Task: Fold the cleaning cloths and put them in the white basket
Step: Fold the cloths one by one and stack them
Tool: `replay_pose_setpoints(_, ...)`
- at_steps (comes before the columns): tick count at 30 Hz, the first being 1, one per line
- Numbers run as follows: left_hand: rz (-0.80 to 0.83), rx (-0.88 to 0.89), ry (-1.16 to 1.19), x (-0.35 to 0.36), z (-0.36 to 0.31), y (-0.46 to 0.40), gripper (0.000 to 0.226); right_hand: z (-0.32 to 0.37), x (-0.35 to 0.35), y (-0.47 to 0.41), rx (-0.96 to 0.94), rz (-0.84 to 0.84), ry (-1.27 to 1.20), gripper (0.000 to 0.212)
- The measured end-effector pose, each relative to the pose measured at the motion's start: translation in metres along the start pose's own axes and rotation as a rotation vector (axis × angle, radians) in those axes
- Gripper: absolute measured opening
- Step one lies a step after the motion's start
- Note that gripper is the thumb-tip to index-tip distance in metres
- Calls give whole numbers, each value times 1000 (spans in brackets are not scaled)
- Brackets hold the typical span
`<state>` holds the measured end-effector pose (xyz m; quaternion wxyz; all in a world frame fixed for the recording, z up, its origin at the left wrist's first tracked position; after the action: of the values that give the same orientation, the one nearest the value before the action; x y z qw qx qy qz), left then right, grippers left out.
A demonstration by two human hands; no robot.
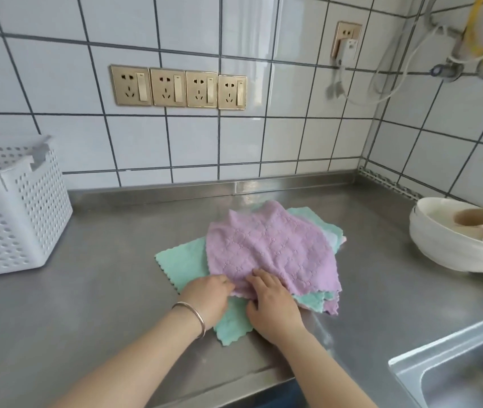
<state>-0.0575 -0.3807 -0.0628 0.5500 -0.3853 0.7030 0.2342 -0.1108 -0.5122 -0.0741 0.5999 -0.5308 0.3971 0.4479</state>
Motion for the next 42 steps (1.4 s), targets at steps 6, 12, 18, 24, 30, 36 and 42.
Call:
replay_pose_setpoints(6,-131,-164,462,-28,8,-8,26,-12,-12,-23,-27,-126,190,12)
replay_pose_setpoints(12,-460,-105,565,-118,8,-17,30,-45,-94,-60,192,-230,205,26)
replay_pose_setpoints(18,-765,-85,580,-211,31,17,27,-25,-178,-79,162,-432,71,29)
replay_pose_setpoints(24,-911,-150,606,-281,96,87,29,27,-216,-94,133,-243,-403,15)
replay_pose_setpoints(30,-710,-439,655,-275,164,131,34,96,-169,-110,197,-62,-682,24)
replay_pose_setpoints(36,-798,-365,865,-301,184,184,31,131,-170,-107,107,-123,-937,10)
replay_pose_setpoints(42,-554,-282,943,-247,183,259,35,135,-135,-50,-78,2,-902,26)
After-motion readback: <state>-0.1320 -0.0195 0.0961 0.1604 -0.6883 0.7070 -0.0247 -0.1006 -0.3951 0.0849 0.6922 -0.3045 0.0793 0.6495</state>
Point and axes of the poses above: each hand's wrist, its own y-axis away from the middle knuckle, its own x-axis out of the palm, z = x × y, the point moved 2 cm from there along -y, towards the middle knuckle, and after that the axes turned 14 degrees about y, right-handed, at the moved point
